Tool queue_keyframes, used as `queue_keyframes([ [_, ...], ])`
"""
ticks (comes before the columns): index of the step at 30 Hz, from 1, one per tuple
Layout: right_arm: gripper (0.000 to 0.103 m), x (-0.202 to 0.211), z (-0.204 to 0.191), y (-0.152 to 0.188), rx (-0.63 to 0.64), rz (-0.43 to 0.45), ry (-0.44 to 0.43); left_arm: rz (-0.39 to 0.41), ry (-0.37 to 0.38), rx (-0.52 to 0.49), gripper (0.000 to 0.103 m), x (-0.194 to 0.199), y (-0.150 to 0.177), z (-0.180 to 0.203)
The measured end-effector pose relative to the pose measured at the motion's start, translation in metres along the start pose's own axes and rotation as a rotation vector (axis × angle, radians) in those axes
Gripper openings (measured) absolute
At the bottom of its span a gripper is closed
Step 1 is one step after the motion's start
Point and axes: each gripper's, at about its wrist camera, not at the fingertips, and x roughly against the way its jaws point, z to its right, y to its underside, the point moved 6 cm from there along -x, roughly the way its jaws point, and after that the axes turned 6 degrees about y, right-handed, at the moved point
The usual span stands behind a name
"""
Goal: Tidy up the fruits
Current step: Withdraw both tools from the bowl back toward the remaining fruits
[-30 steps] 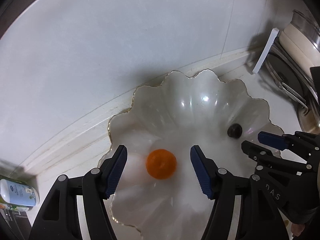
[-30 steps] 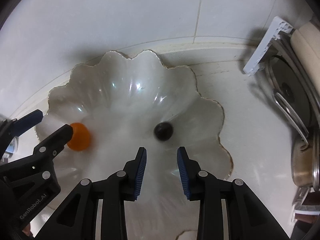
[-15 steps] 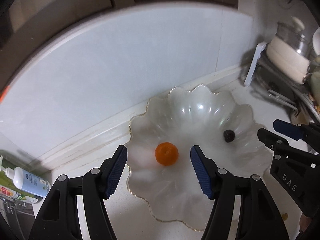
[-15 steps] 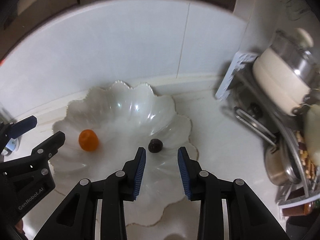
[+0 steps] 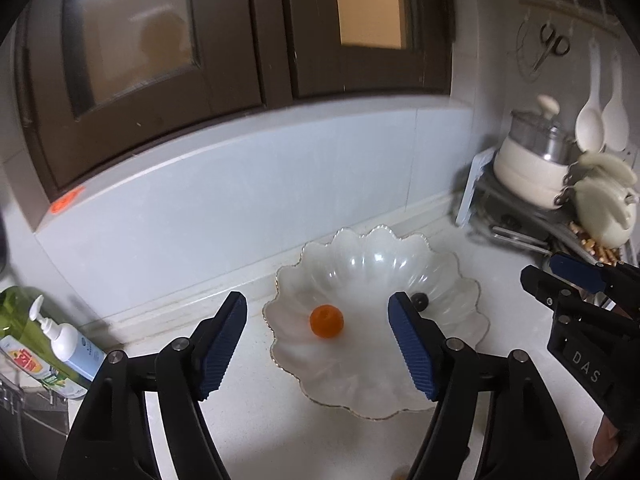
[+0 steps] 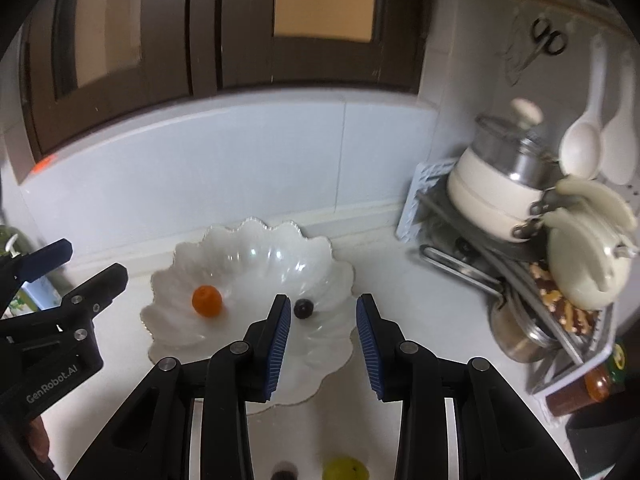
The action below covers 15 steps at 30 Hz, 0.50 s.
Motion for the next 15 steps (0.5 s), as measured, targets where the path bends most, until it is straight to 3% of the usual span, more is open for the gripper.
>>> queue_keyframes([
  [15,0.035,0.083,0.004,0.03,-0.069,0.154,-0.01,0.117,0.044,-0.008,0.078,0.072,0.026,0.009],
])
